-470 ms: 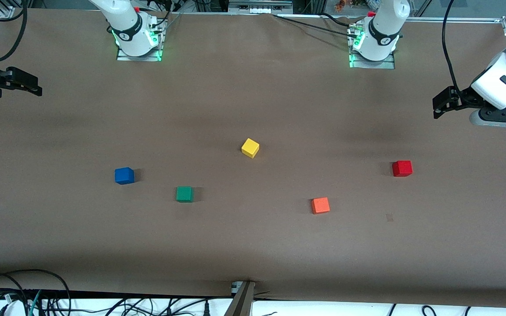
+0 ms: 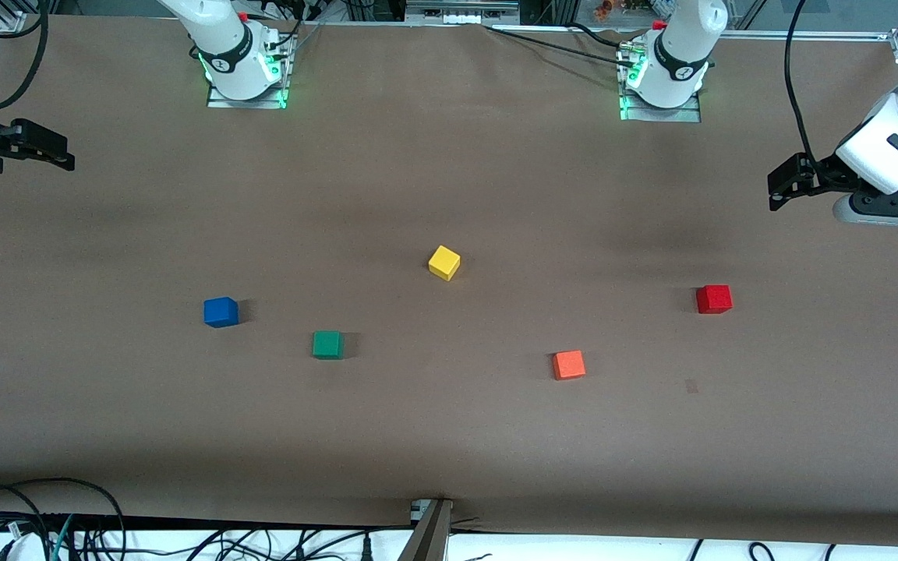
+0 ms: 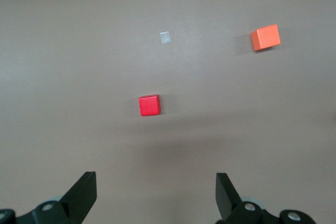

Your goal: Pass red block to right arm, stack on blue

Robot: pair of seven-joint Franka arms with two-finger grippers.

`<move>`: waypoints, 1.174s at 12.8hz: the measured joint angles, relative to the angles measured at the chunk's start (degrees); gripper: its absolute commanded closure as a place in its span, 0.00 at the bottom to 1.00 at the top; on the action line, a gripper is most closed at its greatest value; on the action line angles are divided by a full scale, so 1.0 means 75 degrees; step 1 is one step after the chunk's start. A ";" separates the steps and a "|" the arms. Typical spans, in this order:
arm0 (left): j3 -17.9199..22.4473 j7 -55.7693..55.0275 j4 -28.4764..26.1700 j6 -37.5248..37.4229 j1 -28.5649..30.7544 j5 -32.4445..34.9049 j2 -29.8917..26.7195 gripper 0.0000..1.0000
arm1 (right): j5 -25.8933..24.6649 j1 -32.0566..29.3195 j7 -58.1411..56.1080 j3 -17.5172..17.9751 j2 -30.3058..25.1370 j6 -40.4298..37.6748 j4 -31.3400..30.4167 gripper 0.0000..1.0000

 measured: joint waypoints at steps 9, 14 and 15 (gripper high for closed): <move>0.0000 0.0000 -0.0009 -0.0330 0.0000 0.0000 0.0030 0.00 | 0.0000 0.0000 0.0000 0.0000 0.0000 0.0003 0.0000 0.00; 0.0017 0.0000 -0.0059 -0.1035 0.0000 0.0000 0.0144 0.00 | 0.0000 0.0000 0.0000 0.0000 0.0000 0.0004 0.0000 0.00; 0.0022 0.0000 -0.0069 -0.1261 0.0000 0.0000 0.0217 0.00 | 0.0000 0.0000 0.0000 0.0000 0.0000 0.0004 0.0000 0.00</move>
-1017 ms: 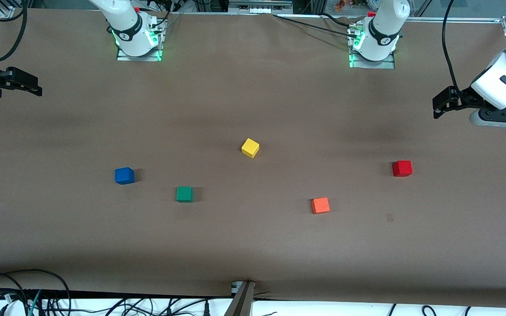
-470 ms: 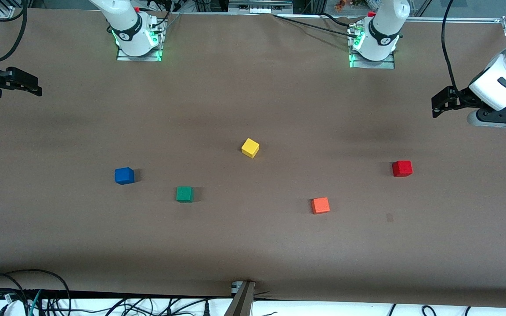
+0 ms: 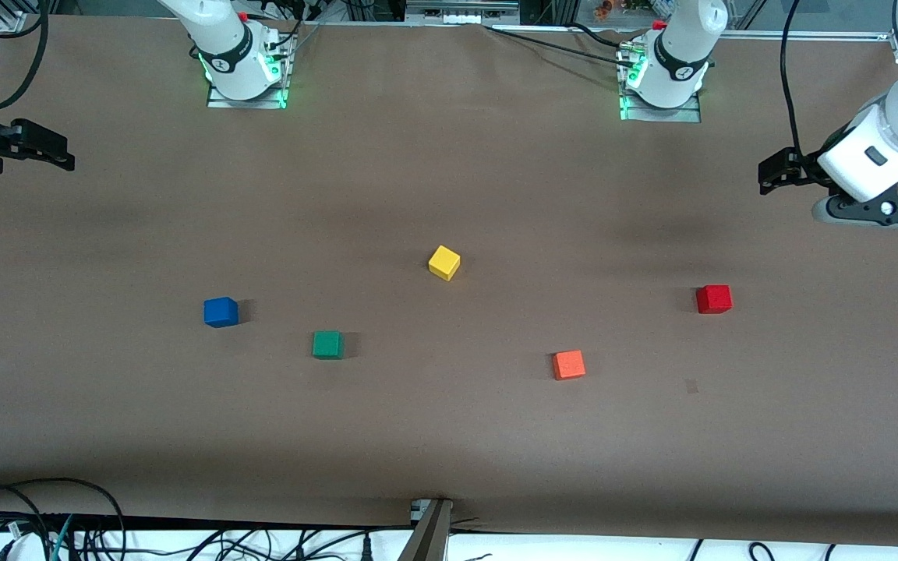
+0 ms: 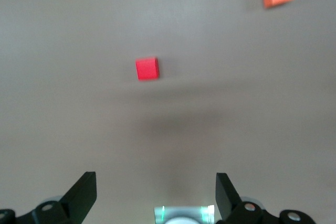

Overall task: Pass red block to right arm, stack on blue
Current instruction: 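Move the left gripper down over the red cube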

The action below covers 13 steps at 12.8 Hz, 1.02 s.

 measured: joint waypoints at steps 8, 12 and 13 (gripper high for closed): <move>0.0035 0.0008 -0.1222 0.2000 0.0196 0.0000 0.0675 0.00 | 0.0000 0.0000 0.0000 0.0001 0.0000 0.0000 0.0000 0.00; 0.0087 0.0021 -0.1651 0.4079 0.0549 0.0000 0.1555 0.00 | 0.0000 0.0001 0.0000 0.0001 0.0000 0.0001 0.0001 0.00; 0.0093 0.0021 -0.1687 0.4467 0.0589 0.0000 0.1880 0.00 | 0.0000 0.0001 0.0000 0.0001 0.0001 0.0001 0.0002 0.00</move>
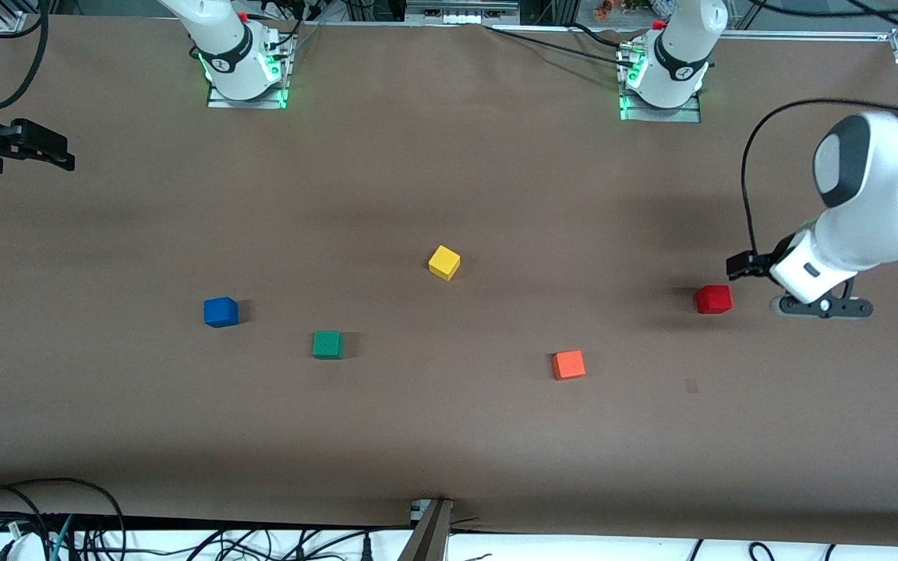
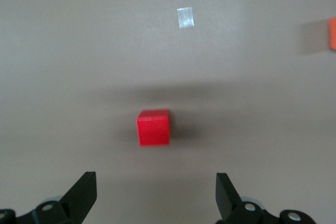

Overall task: Pass red block to right arm, stack on blue
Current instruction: 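Move the left gripper down over the red cube, then close the left gripper on the red cube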

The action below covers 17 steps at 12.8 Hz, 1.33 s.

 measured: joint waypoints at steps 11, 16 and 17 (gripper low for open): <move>0.0013 0.0131 -0.1015 0.2509 0.0256 0.0524 0.1281 0.00 | 0.0000 0.0000 0.0000 0.0000 0.0001 0.0002 0.0000 0.00; 0.0013 0.0123 -0.1527 0.3093 0.0351 0.0523 0.1355 0.00 | 0.0000 -0.0001 0.0000 0.0000 0.0001 0.0004 0.0000 0.00; 0.0013 0.0121 -0.1691 0.3346 0.0359 0.0523 0.1363 0.00 | 0.0000 -0.0001 0.0000 0.0000 0.0000 0.0005 0.0000 0.00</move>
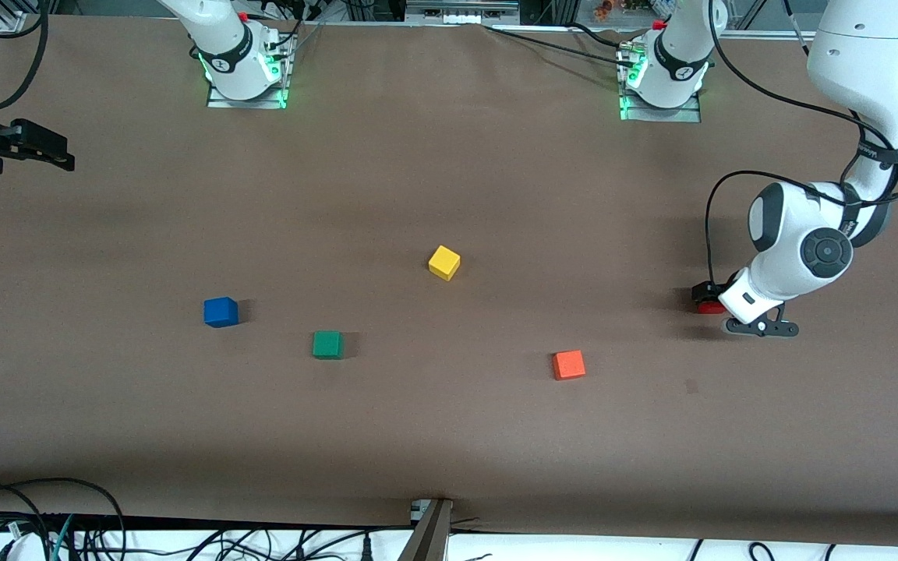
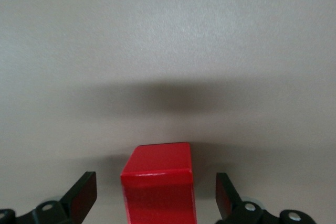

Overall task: Pass red block to right arm, stack on blue
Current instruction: 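Close the left gripper on the red cube, then lift the red cube with the left gripper while the right gripper approaches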

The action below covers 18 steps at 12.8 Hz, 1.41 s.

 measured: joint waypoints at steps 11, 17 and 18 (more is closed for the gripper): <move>-0.0003 -0.0006 -0.0528 0.0816 0.0015 0.0000 0.0034 0.86 | 0.0001 0.0014 -0.0005 0.0007 0.0168 0.0056 -0.0001 0.00; -0.0101 0.0172 -0.0103 0.0476 0.0019 0.0000 -0.0095 0.88 | 0.0001 0.0140 0.0000 0.0023 0.0332 0.0072 -0.0001 0.00; -0.0187 0.0356 0.0113 0.0111 0.0020 0.0000 -0.0187 0.87 | 0.0001 0.0140 0.0000 0.0023 0.0346 0.0072 -0.0001 0.00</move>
